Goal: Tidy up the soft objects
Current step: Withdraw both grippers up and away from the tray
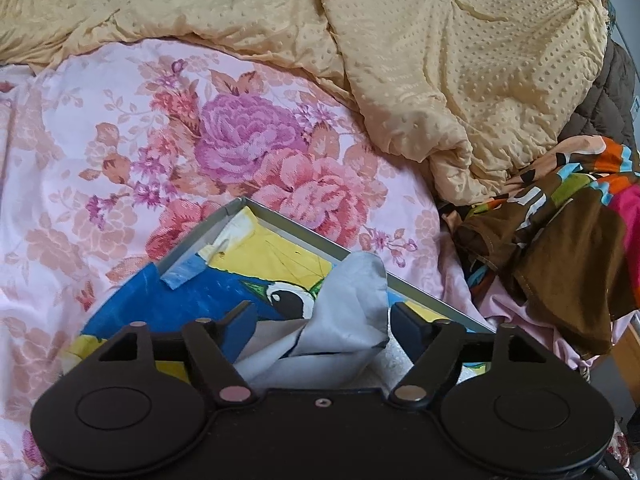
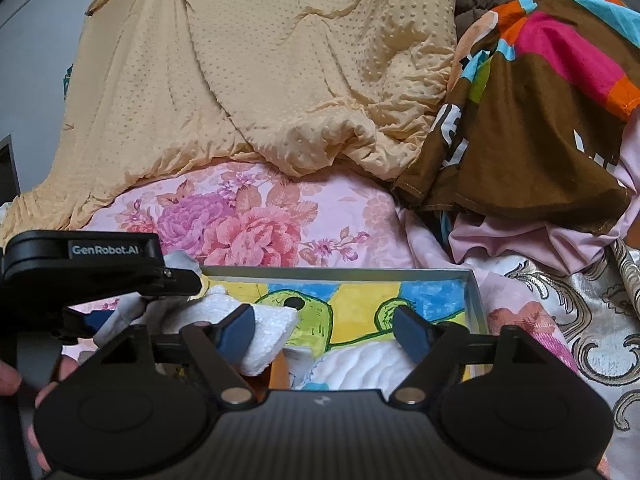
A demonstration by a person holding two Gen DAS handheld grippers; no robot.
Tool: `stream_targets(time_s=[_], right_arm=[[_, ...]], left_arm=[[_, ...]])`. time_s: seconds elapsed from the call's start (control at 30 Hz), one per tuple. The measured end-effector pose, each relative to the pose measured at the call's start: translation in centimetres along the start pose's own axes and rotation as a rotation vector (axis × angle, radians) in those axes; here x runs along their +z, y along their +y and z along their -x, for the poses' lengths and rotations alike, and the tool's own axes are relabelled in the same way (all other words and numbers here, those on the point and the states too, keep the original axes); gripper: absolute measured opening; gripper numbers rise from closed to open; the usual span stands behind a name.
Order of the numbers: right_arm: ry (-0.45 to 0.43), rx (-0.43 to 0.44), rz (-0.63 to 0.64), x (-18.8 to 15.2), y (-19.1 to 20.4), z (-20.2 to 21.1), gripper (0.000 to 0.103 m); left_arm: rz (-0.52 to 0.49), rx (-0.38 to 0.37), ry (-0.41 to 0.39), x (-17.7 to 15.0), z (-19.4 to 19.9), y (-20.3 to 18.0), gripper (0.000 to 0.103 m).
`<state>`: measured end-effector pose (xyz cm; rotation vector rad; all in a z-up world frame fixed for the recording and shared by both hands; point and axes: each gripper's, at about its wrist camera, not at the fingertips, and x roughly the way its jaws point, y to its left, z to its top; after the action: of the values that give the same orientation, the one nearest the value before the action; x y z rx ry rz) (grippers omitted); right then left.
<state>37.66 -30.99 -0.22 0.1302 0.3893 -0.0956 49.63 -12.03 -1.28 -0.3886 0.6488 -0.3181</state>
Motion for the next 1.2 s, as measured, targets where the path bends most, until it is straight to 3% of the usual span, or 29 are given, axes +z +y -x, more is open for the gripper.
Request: stream_targets(time_s=[0.43,0.6,0.73,1.2], right_arm=[[0.012,-0.032,0.049,0.0,0.1,-1.7,0.087],[0.001,-0.028,0.053,0.2,0.1,-1.4,0.091],[-0.002,-0.027,0.050,0.3,0.1,-1.2,0.095],[-0.026,-0.012,0.024,0.8,-0.4,0.2,0.100]], left_arm=[[-0.016,0.092,0.006,-0.4,-0.3,0.9,0.084],[-0.022,0.110,-0.009,-0.2,0.0,0.9,0.087],[-0.050,0.143,-0.033,-0.2,0.8,0.5,0.095],[-0.110,0.259,-0.066,-0.4,2.8,-0.3,0.101]])
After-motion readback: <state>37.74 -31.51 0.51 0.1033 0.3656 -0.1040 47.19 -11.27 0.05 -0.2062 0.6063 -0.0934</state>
